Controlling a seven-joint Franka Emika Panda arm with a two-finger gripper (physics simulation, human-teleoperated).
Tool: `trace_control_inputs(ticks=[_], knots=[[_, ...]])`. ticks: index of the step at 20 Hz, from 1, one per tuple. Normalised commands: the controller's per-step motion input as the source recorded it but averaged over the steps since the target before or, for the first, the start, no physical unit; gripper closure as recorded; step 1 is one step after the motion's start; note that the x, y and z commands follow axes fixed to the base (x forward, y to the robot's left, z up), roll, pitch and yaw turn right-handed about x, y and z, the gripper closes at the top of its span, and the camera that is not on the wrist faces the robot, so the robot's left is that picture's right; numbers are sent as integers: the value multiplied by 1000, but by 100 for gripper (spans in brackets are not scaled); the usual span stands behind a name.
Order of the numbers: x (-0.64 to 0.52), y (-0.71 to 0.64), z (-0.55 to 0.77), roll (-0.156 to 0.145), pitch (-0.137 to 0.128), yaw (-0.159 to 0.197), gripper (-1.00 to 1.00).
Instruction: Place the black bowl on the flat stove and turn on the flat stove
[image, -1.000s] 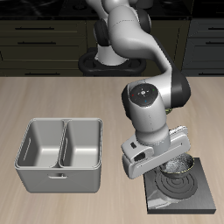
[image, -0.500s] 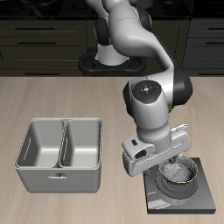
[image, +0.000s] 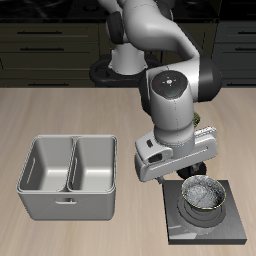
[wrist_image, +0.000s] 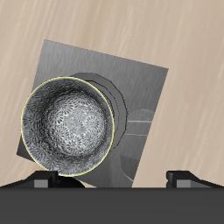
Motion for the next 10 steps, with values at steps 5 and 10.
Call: trace_control_inputs(ticks=[5,10], knots=[[-372,-35,249,-70,-28,-136,-100],[-319,36,239,-43,-44,-126,-100]])
